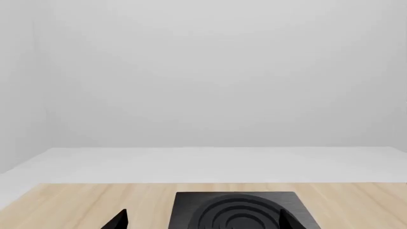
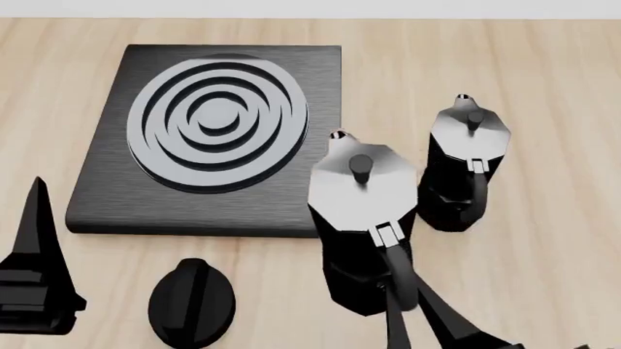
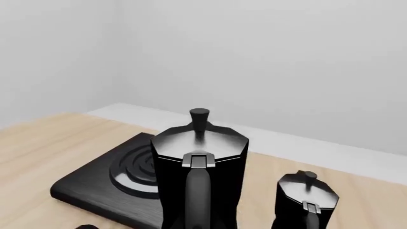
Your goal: Put the right moka pot on the stove.
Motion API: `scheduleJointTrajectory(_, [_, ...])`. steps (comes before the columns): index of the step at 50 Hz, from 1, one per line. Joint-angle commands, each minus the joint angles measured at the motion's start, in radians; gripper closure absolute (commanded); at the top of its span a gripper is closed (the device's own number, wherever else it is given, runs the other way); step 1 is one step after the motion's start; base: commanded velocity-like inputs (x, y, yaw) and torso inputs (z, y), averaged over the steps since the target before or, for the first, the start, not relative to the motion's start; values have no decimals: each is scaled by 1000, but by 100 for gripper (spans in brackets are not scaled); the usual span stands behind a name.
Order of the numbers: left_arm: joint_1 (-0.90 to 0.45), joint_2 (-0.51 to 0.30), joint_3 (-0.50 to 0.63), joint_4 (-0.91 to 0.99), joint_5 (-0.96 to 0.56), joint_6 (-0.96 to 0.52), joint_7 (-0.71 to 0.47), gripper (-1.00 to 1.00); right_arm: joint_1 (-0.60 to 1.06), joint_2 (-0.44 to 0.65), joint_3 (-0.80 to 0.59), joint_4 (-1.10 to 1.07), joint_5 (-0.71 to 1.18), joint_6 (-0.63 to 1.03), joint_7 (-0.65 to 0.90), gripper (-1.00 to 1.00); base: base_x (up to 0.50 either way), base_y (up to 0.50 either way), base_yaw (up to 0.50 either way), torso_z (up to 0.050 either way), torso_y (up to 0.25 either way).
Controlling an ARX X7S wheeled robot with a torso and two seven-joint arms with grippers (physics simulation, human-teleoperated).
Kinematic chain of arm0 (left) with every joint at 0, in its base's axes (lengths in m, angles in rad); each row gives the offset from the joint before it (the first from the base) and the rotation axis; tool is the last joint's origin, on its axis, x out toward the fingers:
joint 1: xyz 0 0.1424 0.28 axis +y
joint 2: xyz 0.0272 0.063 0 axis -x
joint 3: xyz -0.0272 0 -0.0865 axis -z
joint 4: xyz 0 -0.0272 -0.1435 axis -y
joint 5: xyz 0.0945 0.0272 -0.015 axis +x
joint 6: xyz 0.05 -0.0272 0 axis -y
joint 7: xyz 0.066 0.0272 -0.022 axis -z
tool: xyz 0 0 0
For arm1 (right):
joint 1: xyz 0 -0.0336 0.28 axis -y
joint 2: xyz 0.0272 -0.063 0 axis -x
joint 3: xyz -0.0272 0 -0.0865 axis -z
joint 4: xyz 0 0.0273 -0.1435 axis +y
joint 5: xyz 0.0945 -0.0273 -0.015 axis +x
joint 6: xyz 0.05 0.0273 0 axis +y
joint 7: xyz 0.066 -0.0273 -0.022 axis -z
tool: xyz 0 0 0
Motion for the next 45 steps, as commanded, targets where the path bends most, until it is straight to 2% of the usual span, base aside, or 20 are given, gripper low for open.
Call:
scheduleJointTrajectory(1, [4, -4, 3, 2, 3, 9, 0, -100, 165, -22, -87, 11, -12, 96, -8, 100, 0, 0, 0, 0, 0])
scheduleJointTrajectory(6, [3, -5, 3, 0, -2, 10, 1, -100, 223, -33, -113, 14, -2, 135, -8, 100, 0, 0, 0, 0, 0])
scheduleJointTrajectory(8, [4, -6, 1, 0, -5, 11, 1, -100, 308, -34, -111, -20, 53, 237, 21, 100, 0, 0, 0, 0, 5])
scheduleJointTrajectory(12, [0, -8, 0, 3, -10, 9, -1, -100, 372, -44, -125, -16, 74, 285, 28, 100, 0, 0, 0, 0, 0])
scheduleJointTrajectory(45, [2, -16, 3, 3, -19, 23, -5, -100, 660, -155, -276, 212, 25, 328, -23, 100, 0, 0, 0, 0, 1])
